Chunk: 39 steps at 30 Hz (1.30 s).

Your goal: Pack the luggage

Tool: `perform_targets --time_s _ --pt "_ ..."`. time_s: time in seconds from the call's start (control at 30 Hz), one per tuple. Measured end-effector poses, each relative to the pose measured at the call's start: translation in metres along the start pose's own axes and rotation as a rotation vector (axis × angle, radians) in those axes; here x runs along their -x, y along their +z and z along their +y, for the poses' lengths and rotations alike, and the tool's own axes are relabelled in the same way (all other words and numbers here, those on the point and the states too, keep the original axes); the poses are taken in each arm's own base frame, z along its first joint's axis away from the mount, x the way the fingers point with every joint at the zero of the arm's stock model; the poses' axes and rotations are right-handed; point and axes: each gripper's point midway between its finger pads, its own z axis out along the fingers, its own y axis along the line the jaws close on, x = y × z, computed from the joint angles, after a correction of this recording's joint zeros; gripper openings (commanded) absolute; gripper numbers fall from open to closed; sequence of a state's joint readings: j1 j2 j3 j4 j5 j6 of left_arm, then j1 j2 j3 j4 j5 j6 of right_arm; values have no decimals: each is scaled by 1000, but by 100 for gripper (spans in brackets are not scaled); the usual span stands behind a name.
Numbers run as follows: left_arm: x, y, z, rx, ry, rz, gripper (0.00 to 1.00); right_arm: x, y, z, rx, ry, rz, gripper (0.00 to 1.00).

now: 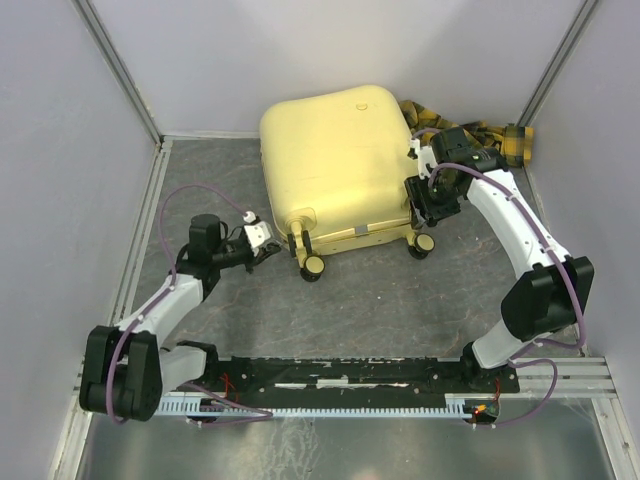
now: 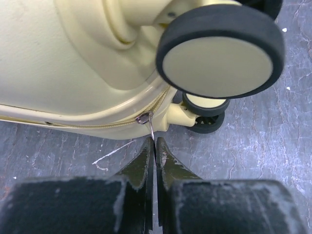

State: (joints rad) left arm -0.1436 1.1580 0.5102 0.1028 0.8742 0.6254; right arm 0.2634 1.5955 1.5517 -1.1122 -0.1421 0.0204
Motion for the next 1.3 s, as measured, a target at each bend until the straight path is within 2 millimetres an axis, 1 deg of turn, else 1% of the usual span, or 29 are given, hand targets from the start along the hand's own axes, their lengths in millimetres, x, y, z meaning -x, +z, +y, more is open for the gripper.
perform_targets --time_s 0.17,0.47,0.6,0.9,1.13,1.3 --pt "6 4 -12 41 29 -4 3 0 2 -1 2 16 3 2" --pt "18 20 -40 129 -105 -66 3 -2 6 0 5 42 14 1" --pt "20 25 -45 191 -136 -89 3 -2 8 -1 5 48 19 2" --pt "27 42 -56 322 -99 -97 3 -1 10 -1 5 56 19 2" --pt "33 61 -64 382 -58 -94 3 0 11 0 5 54 16 2" --pt "43 83 -69 389 -49 -95 3 3 12 0 5 50 3 1"
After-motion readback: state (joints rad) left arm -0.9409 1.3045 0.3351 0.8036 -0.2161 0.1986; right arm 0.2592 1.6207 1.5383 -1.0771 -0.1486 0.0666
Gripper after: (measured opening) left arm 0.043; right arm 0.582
